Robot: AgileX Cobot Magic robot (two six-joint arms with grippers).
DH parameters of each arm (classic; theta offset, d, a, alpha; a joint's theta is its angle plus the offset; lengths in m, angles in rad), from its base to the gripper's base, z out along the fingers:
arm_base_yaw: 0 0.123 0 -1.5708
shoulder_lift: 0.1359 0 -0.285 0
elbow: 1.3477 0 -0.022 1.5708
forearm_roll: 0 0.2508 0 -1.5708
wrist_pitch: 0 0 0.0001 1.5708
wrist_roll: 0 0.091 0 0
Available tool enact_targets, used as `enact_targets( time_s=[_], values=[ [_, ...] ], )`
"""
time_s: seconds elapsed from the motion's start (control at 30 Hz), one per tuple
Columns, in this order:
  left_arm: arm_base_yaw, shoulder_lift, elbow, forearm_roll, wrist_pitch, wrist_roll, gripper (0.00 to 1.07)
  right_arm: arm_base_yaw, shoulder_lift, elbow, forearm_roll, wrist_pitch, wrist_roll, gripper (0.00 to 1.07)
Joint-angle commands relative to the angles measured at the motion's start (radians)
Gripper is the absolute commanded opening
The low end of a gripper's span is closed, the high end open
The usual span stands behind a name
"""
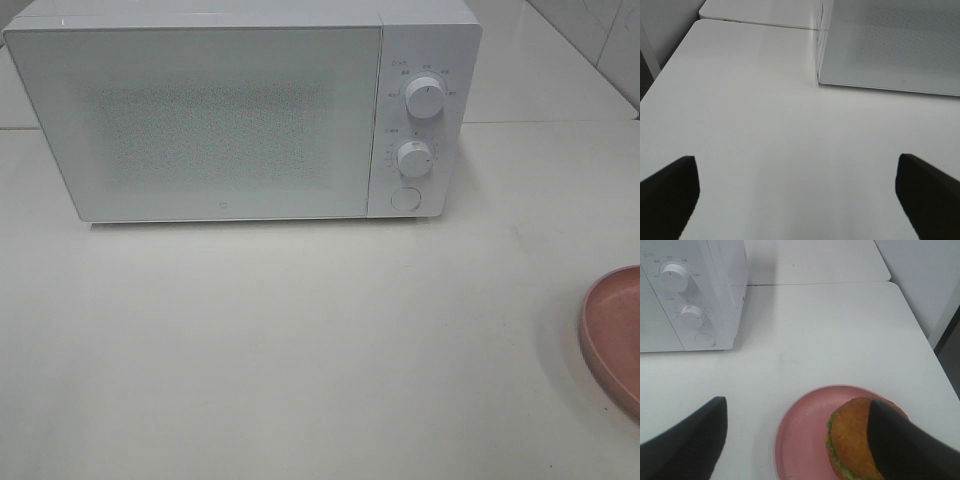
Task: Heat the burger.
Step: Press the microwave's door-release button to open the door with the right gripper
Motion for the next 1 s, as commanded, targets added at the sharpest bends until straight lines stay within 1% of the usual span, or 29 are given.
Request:
enact_targets(
  time_s=[0.03, 0.23, 0.33, 0.4, 0.43, 0.47, 0.5, 0.57, 0.6, 0.67, 0.7, 0.8, 1.0],
  values=[
    [-0.005, -0.024, 0.004, 0.002, -0.009, -0.004, 1.0, -0.003, 0.017, 0.029, -0.002, -0.061, -0.001, 0.75],
    [-0.005, -0.024, 0.004, 0.002, -0.009, -0.004, 1.0, -0.003, 0.057, 0.058, -0.001, -0.145, -0.001, 0.75],
    [-0.005, -0.024, 0.004, 0.002, -0.009, -0.004, 1.0, -0.003, 0.092, 0.076, 0.0, -0.228, -0.001, 0.75],
    [-0.005, -0.024, 0.004, 0.002, -0.009, -0.004, 1.0, -0.003, 0.104, 0.082, 0.0, -0.249, -0.001, 0.75],
    [-0.005, -0.024, 0.004, 0.002, -0.009, -0.004, 1.0, -0.003, 0.129, 0.091, -0.001, -0.295, -0.001, 0.75],
    [-0.005, -0.024, 0.004, 0.002, -0.009, -0.004, 1.0, -0.003, 0.129, 0.091, -0.001, -0.295, -0.001, 0.75],
    [-0.005, -0.024, 0.004, 0.002, -0.009, -0.004, 1.0, -0.003, 0.158, 0.096, -0.003, -0.339, -0.001, 0.75],
    [-0.005, -0.024, 0.004, 0.002, -0.009, -0.004, 1.0, -0.003, 0.176, 0.099, -0.003, -0.364, -0.001, 0.75],
    [-0.005, -0.024, 0.004, 0.002, -0.009, -0.004, 1.0, -0.003, 0.208, 0.107, -0.003, -0.419, -0.001, 0.75],
    [-0.005, -0.024, 0.004, 0.002, -0.009, -0.004, 1.0, -0.003, 0.222, 0.108, -0.004, -0.439, -0.001, 0.75],
    [-0.005, -0.024, 0.004, 0.002, -0.009, -0.004, 1.0, -0.003, 0.257, 0.108, -0.012, -0.487, -0.001, 0.75],
    [-0.005, -0.024, 0.004, 0.002, -0.009, -0.004, 1.0, -0.003, 0.289, 0.108, -0.019, -0.531, -0.001, 0.75],
    [-0.005, -0.024, 0.004, 0.002, -0.009, -0.004, 1.0, -0.003, 0.408, 0.108, -0.037, -0.662, 0.0, 0.75]
  ],
)
